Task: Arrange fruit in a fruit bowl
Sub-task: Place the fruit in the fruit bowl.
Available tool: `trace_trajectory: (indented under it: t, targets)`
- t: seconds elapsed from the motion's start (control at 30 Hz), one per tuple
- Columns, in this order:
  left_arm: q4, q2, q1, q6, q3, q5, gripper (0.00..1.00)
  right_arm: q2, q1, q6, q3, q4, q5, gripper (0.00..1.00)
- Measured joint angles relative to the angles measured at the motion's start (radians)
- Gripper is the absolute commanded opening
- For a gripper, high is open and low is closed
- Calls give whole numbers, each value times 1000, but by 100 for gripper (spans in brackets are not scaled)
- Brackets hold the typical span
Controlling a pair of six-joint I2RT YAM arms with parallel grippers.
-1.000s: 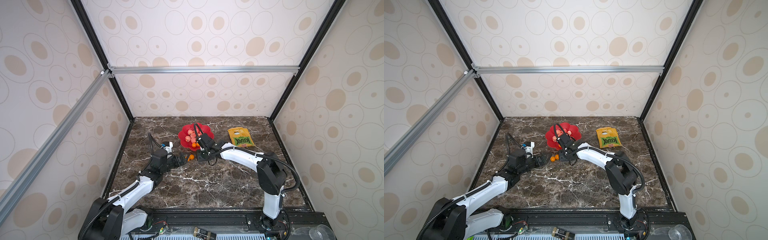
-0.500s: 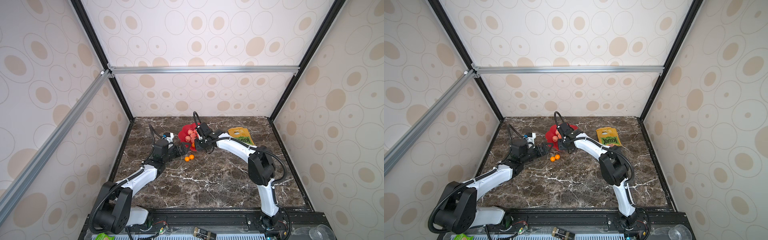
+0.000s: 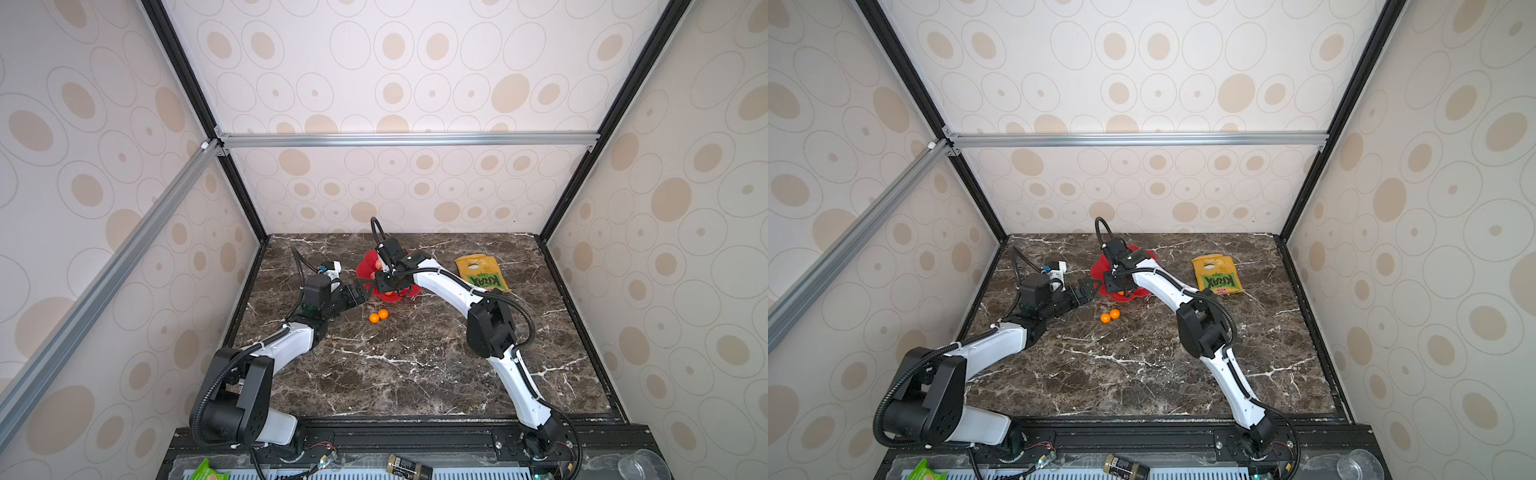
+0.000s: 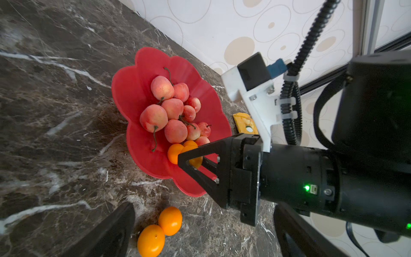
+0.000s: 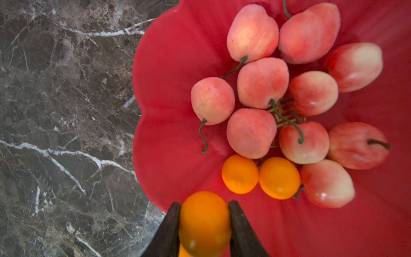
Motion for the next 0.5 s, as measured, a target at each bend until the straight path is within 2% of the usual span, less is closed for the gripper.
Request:
trace_trajectory:
  t: [0.3, 0.5]
  targets:
    - [13, 14, 26, 0, 0, 28, 98, 128, -7, -18, 211, -70, -1, 34]
    - [16, 14, 28, 0, 0, 33, 98, 175, -13, -24, 278, -89, -5, 34]
